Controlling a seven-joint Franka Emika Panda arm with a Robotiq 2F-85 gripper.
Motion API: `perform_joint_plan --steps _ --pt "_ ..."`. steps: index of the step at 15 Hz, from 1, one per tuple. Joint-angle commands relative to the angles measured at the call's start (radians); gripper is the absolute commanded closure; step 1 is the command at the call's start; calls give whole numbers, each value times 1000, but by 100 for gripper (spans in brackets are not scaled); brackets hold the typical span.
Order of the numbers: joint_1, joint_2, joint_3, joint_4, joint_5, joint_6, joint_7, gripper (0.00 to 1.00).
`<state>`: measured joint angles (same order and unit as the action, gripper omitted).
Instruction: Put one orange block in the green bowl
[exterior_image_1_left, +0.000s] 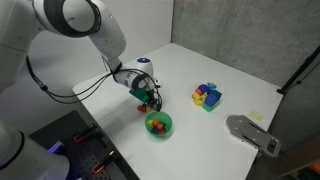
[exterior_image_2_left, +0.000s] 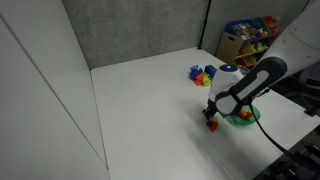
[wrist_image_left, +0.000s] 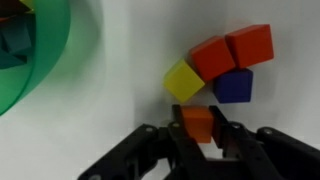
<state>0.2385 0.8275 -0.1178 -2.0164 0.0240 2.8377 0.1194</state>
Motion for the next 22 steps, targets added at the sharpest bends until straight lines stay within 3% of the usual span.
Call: perform_joint_plan --steps 1,9,16,17,19,22 --pt "6 -75 -22 -31 -35 -24 31 89" --pt "-50 -278 -63 -98 -78 -206 28 89" --pt "-148 -438 -80 -216 -134 -300 30 89" --pt "-162 -451 -82 -227 -141 -307 30 45" --pt "-185 -472 -82 -242 -151 -322 29 38" --pt "-209 -510 -75 -259 -152 -342 23 13"
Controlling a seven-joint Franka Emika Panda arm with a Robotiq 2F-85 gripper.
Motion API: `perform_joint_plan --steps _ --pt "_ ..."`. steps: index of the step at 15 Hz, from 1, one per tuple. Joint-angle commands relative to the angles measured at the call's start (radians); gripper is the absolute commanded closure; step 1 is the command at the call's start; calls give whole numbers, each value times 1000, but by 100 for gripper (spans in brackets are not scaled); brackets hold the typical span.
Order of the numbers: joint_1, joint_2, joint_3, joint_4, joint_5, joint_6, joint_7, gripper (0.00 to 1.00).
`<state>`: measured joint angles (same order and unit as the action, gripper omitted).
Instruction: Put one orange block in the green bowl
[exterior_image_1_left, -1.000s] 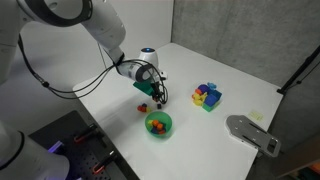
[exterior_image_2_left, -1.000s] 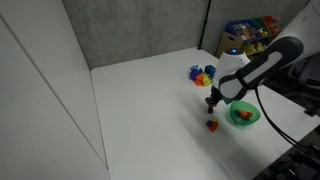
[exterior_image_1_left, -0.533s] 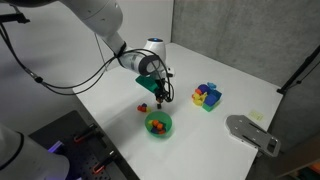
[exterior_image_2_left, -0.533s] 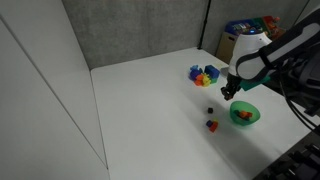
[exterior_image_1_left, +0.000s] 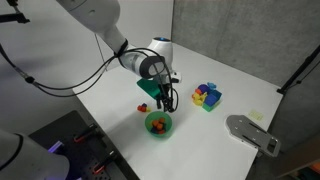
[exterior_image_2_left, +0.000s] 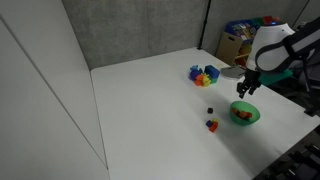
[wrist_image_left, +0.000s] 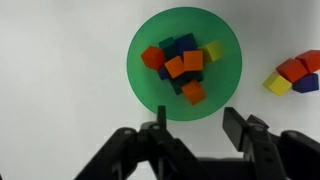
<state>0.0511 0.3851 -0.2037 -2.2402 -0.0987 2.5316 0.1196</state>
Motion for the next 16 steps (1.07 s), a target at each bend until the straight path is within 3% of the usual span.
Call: perform_joint_plan --steps 1,2,16 --pt "-26 -87 15 -39 -27 -50 19 6" --pt "-29 -105 19 -41 -23 -67 15 0" --pt "-84 -550 95 -101 23 -480 -90 0"
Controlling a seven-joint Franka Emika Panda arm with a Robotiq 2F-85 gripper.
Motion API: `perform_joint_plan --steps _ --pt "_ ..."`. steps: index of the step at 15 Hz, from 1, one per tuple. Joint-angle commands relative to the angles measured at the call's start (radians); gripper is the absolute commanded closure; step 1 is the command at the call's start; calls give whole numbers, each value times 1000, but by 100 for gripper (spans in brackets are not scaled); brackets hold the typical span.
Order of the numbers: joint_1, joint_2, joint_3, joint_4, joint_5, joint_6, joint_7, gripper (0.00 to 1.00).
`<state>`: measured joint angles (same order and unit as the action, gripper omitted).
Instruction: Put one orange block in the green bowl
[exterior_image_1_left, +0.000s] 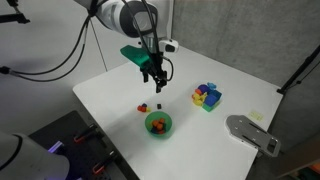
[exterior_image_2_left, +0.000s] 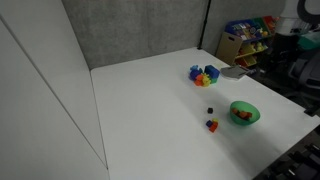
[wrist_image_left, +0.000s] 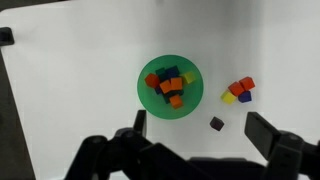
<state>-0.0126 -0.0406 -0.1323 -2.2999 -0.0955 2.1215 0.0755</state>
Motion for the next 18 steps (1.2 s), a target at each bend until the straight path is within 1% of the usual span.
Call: perform_joint_plan --steps 1,5,7,12,13,14,18 --pt "-19 -164 28 -45 29 -103 -58 0" --pt "-10 -289 51 -38 46 -210 -66 0" --pt "-10 -339 67 -25 43 -256 -45 0" --pt "-11 -446 95 -20 32 -315 -37 0" --pt "-16 -460 94 -27 25 -318 -38 0" --pt "-11 -423 94 -16 31 -299 -44 0" --pt "-11 -426 95 -17 31 -302 -44 0"
